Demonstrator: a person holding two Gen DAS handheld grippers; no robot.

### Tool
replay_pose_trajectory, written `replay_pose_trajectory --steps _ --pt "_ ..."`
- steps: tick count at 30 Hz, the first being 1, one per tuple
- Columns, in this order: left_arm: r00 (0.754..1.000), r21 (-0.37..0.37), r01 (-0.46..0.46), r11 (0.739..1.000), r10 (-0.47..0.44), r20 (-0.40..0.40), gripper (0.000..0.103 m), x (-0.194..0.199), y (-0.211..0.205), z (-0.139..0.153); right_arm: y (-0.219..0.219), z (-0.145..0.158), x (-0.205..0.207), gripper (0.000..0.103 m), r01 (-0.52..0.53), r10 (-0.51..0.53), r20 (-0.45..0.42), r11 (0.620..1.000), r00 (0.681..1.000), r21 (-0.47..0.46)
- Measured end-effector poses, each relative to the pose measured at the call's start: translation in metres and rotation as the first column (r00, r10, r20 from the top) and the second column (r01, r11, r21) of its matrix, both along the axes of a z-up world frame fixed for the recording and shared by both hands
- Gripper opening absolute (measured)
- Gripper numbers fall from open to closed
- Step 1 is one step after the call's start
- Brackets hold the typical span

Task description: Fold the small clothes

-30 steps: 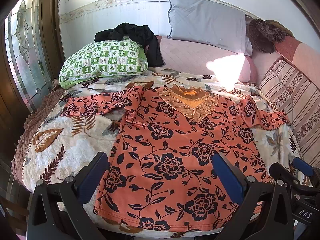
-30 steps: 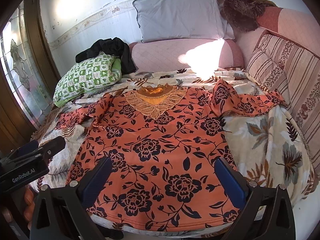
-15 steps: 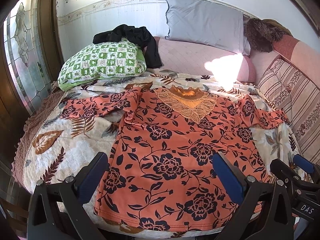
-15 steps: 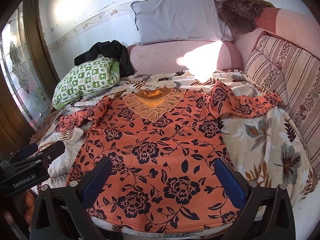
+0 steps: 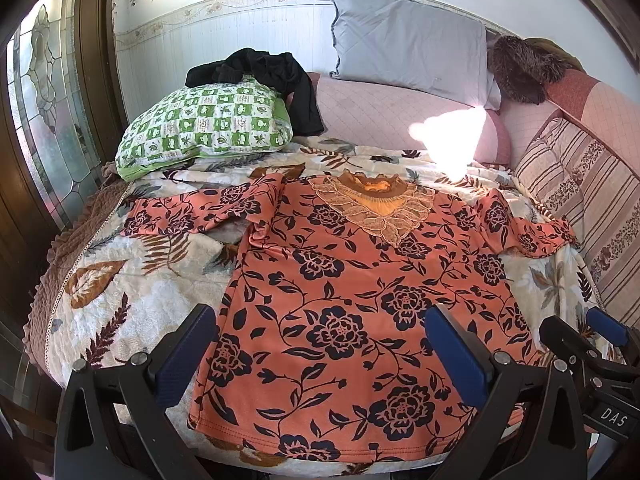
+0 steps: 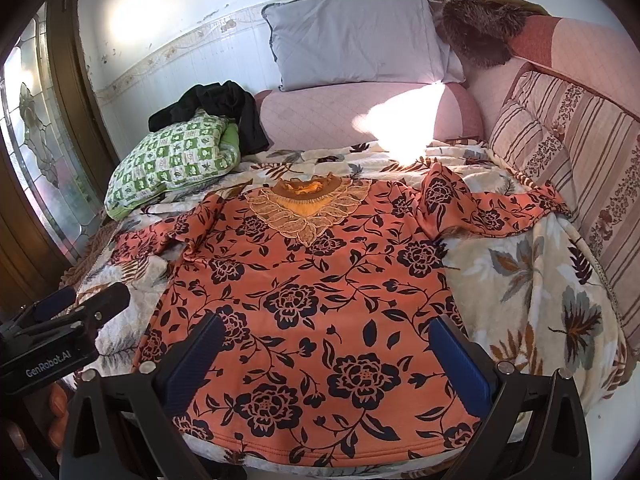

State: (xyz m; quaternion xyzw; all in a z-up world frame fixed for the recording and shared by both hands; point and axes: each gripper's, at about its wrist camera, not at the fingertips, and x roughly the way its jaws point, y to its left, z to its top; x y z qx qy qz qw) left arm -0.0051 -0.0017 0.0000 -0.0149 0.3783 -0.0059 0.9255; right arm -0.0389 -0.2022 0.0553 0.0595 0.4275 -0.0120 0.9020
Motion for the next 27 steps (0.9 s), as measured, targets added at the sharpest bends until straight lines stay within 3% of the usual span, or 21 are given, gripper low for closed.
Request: replay_pose_trajectory --steps 27 --pt "1.0 0.009 0.002 1.0 -0.002 -0.008 0.103 0.0034 -0.0015 -0.0037 -0.0041 0.0015 0.003 0.103 0.01 -0.011 0.011 1.0 1.0 0.007"
